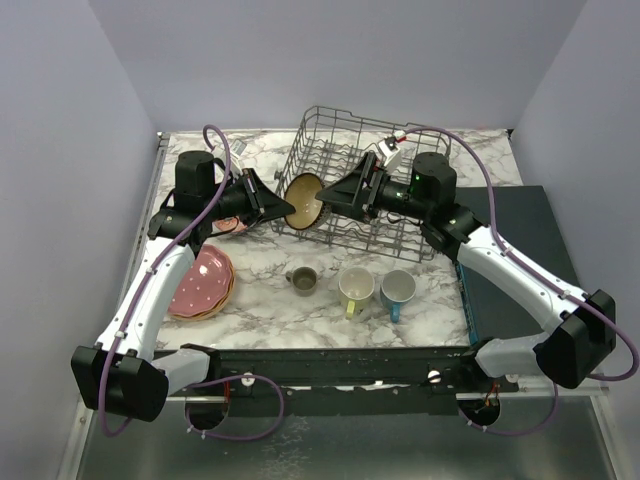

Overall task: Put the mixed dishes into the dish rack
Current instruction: Turn the bowl upside down on the dish rack.

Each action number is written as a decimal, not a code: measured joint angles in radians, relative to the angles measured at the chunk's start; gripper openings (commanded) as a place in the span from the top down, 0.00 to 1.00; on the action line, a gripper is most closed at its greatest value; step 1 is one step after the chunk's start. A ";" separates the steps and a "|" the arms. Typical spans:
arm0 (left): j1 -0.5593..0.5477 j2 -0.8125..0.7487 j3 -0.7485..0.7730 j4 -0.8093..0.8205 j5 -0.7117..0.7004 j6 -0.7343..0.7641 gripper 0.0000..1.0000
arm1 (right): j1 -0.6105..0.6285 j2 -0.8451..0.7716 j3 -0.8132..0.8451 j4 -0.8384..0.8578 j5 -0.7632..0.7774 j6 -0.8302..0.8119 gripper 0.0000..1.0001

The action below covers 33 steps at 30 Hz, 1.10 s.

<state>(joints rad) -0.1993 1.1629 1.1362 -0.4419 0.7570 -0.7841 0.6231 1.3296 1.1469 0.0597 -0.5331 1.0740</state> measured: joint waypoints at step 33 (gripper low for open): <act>0.001 0.015 -0.025 0.038 0.014 -0.013 1.00 | 0.000 0.003 -0.015 0.034 -0.015 0.029 0.40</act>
<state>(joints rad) -0.1982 1.1782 1.1114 -0.4042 0.7715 -0.7967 0.6228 1.3323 1.1316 0.0933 -0.5484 1.1034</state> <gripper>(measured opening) 0.147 0.722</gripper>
